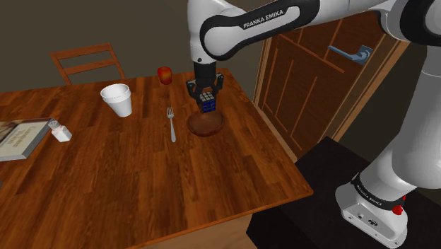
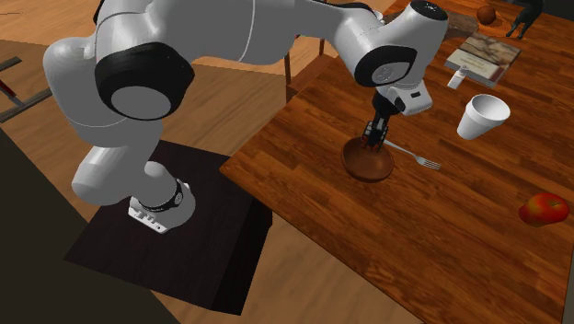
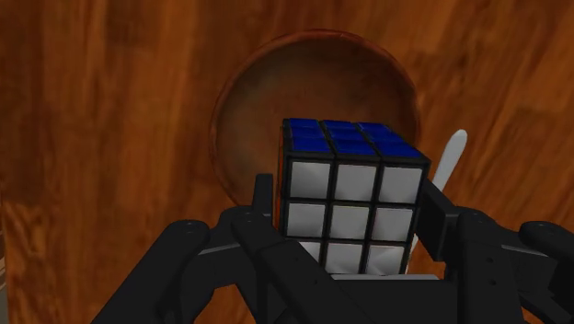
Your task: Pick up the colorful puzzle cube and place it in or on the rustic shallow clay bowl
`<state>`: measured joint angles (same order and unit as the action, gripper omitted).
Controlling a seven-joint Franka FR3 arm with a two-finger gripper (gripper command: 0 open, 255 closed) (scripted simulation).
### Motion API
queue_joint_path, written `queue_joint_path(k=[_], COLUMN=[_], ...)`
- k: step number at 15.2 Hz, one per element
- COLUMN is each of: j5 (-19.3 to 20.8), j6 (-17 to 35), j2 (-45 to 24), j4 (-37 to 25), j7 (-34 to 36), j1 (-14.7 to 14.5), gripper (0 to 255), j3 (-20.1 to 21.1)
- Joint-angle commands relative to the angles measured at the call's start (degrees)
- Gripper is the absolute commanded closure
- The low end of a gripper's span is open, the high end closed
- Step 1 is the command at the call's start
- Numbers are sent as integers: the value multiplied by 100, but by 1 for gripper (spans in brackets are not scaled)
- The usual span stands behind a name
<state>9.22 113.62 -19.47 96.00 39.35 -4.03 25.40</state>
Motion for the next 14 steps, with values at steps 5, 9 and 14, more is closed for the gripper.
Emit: queue_joint_path(k=[5, 9, 14], j5=[100, 168, 206], j6=[372, 630, 761], j2=[-185, -304, -372], j4=[202, 352, 421], j7=[65, 109, 134], j1=[-27, -43, -54], gripper=[255, 255, 255], j3=[-39, -70, -88])
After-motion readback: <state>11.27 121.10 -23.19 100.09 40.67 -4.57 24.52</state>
